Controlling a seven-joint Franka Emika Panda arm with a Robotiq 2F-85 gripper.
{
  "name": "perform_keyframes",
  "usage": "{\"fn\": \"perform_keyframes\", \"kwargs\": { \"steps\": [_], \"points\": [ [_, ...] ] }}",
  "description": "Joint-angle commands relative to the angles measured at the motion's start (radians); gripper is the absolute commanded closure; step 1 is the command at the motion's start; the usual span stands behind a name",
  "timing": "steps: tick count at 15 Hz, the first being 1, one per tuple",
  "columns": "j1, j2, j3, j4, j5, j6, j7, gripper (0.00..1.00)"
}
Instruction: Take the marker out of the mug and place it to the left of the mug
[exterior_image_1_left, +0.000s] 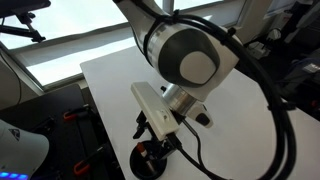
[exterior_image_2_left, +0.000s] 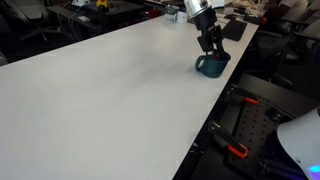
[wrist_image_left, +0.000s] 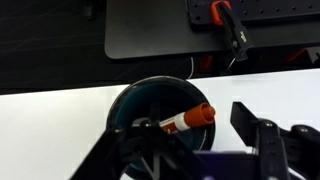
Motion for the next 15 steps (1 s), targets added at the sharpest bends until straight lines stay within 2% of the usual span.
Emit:
{"fn": "perform_keyframes", "kwargs": {
  "steps": [1,6,7,9,11,15],
  "points": [
    [-0.012,0.003,-0.004,0.003,0.023,0.012,-0.031,0.58],
    [-0.022,0.004,-0.005,-0.001,0.026,0.017,-0.035,0.95],
    [-0.024,0.005,-0.005,0.000,0.028,0.017,-0.036,1.00],
    [-0.026,0.004,-0.006,0.001,0.026,0.018,-0.039,1.00],
    [-0.024,0.003,-0.006,0.000,0.016,0.015,-0.035,0.63],
    [-0.024,-0.026,-0.010,-0.013,0.009,0.025,-0.031,0.35]
  ]
}}
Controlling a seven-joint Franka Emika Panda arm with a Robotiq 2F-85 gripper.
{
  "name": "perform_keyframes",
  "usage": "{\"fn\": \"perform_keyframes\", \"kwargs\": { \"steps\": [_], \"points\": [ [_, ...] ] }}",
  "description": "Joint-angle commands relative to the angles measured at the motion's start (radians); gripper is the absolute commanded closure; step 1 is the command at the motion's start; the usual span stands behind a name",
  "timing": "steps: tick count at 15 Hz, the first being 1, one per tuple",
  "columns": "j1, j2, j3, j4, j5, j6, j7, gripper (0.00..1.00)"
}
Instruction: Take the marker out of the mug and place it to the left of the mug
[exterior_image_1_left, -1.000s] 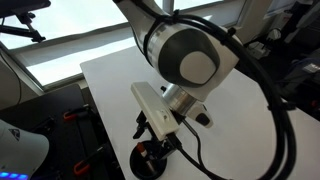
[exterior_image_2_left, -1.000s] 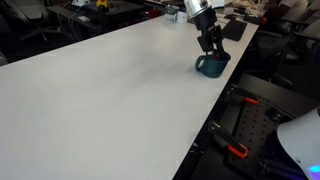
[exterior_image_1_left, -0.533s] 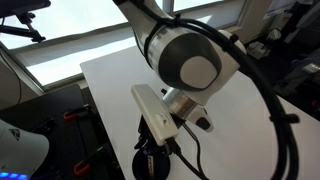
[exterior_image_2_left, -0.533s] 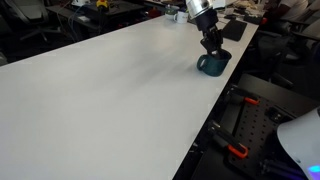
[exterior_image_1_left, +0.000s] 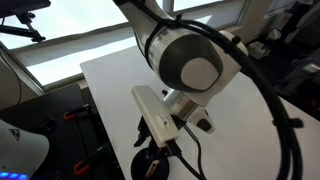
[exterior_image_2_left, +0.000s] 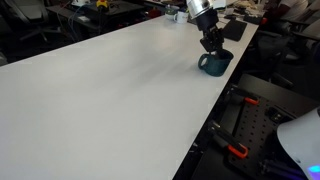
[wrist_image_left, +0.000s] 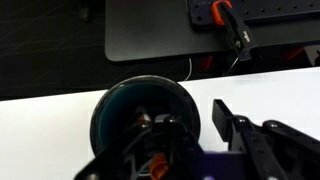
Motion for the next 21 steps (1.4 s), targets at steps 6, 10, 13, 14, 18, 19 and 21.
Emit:
{"fn": "perform_keyframes", "kwargs": {
  "steps": [6,10,13,14,18,19,21],
  "points": [
    [-0.011,-0.036,-0.025,0.011,0.003,0.037,-0.038,0.00],
    [-0.022,-0.030,-0.029,0.030,0.006,0.043,-0.058,0.00],
    [-0.030,-0.022,-0.031,0.042,0.009,0.042,-0.075,0.00],
    [-0.032,-0.021,-0.031,0.044,0.008,0.043,-0.079,0.00],
    [-0.041,-0.016,-0.030,0.046,0.008,0.052,-0.113,0.15],
    [-0.043,-0.015,-0.030,0.047,0.010,0.052,-0.119,0.39],
    [-0.048,-0.007,-0.028,0.049,0.013,0.051,-0.140,0.40]
  ]
}}
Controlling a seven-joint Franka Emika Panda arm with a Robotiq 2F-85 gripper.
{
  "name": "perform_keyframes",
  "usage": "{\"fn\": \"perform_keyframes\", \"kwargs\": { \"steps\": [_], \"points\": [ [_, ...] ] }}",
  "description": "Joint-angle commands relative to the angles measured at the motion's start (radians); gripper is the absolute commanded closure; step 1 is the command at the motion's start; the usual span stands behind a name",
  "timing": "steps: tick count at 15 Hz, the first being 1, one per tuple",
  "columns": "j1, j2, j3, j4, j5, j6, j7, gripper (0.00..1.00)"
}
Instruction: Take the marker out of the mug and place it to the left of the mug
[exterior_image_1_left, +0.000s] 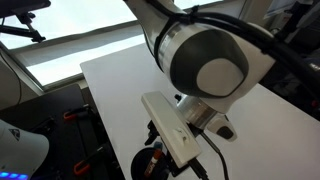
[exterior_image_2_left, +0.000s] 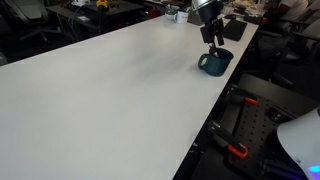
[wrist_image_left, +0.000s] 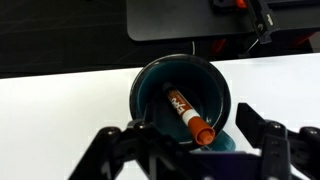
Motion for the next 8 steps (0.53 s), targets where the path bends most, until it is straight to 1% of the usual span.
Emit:
{"fn": "perform_keyframes", "kwargs": {
  "steps": [1,5,8],
  "points": [
    [-0.010,0.010,-0.002,0.007,0.016,0.010,-0.056,0.47],
    [-0.017,0.021,-0.001,0.006,0.016,0.013,-0.080,0.80],
    [-0.019,0.025,0.000,0.000,0.012,0.024,-0.097,0.99]
  ]
}}
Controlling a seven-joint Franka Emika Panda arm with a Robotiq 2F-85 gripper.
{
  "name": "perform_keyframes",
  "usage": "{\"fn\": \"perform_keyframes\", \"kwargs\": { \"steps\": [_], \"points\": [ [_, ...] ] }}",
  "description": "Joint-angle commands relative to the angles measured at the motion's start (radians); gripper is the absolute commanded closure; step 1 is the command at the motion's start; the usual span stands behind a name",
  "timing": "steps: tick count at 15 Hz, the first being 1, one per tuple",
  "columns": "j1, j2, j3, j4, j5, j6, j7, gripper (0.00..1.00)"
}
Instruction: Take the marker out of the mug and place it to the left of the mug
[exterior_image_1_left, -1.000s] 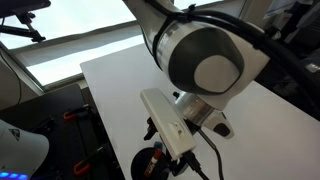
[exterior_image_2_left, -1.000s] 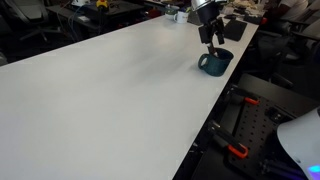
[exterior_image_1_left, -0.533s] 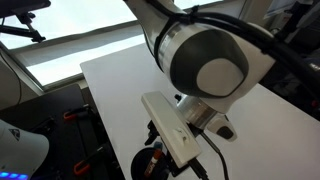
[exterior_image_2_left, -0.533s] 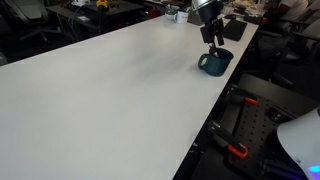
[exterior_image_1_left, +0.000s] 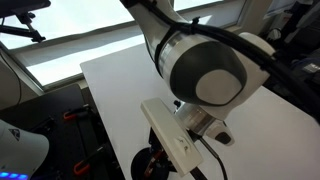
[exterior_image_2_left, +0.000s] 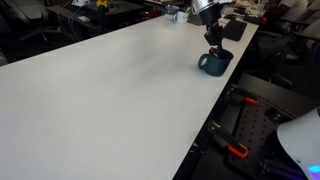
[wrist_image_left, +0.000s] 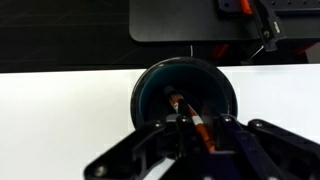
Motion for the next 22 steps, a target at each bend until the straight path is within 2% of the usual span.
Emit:
{"fn": "perform_keyframes", "kwargs": {
  "steps": [1,3,4,5,7,13,15,22],
  "points": [
    [-0.007,0.004,0.000,-0.003,0.010,0.026,-0.043,1.00],
    [-0.008,0.004,0.000,-0.007,0.005,0.035,-0.054,1.00],
    [-0.008,0.005,-0.001,-0.005,0.003,0.028,-0.054,0.74],
    [-0.008,0.006,-0.001,-0.003,0.004,0.027,-0.057,0.73],
    [-0.009,0.007,-0.001,0.001,0.005,0.031,-0.057,0.60],
    [-0.008,0.009,-0.002,0.017,0.000,0.040,-0.054,0.13],
    [-0.009,0.011,-0.001,0.021,0.001,0.041,-0.055,0.01],
    [-0.013,0.028,0.001,0.040,0.006,0.047,-0.064,0.00]
  ]
}}
